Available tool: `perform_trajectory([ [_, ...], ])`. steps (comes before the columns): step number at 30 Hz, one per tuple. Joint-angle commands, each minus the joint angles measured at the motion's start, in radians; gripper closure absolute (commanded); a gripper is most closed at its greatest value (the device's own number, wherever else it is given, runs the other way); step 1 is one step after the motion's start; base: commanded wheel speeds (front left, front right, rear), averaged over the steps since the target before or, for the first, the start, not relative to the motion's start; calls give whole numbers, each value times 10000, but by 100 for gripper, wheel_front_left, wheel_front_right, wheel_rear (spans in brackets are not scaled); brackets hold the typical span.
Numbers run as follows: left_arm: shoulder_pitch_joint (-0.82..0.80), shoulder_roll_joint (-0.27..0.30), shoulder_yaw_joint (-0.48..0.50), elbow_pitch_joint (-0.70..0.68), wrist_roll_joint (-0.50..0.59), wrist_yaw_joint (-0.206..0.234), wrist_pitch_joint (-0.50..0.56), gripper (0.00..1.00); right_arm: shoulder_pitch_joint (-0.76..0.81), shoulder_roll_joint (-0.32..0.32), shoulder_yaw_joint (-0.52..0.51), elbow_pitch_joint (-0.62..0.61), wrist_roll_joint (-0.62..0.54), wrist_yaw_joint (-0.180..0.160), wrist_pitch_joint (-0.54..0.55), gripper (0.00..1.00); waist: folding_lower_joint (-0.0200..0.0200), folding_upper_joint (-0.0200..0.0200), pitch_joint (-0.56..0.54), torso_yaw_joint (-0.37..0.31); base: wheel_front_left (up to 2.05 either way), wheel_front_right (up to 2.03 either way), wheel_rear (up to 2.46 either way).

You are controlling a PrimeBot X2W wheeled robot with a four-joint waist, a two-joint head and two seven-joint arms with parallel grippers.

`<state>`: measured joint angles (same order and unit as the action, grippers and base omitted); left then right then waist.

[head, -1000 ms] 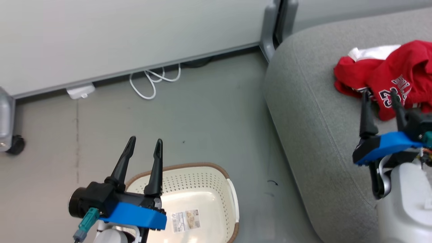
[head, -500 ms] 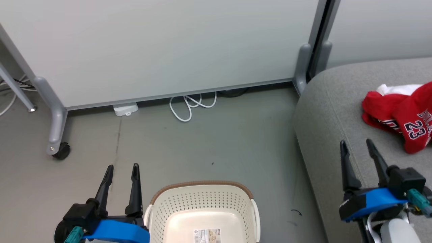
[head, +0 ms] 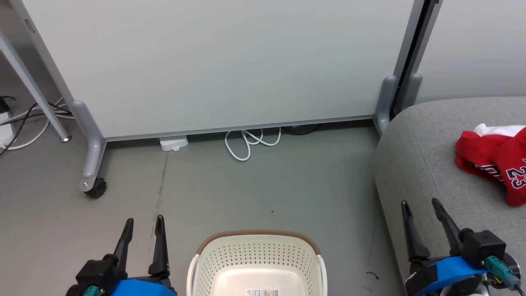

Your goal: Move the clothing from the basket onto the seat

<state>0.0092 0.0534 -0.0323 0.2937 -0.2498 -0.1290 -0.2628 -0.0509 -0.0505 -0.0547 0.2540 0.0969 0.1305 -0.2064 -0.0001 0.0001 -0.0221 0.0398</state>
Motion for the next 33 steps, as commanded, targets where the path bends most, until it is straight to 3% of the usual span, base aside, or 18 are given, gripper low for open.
perform_trajectory([
  [1,49,-4,-6,44,37,-13,-29,0,181,-1,-12,-47,37,5,39,0,1,-1,-3,35,0,0,0],
  [26,-104,291,-407,322,-294,-17,-29,0,159,1,-66,-49,400,5,64,0,1,-1,149,41,0,0,0],
  [27,-10,252,-413,310,-259,0,1,100,41,0,-76,-62,379,0,97,100,1,-1,150,39,0,0,0],
  [33,298,134,-434,787,-339,0,81,100,212,52,-89,473,441,0,141,100,2,-1,152,37,0,0,0],
])
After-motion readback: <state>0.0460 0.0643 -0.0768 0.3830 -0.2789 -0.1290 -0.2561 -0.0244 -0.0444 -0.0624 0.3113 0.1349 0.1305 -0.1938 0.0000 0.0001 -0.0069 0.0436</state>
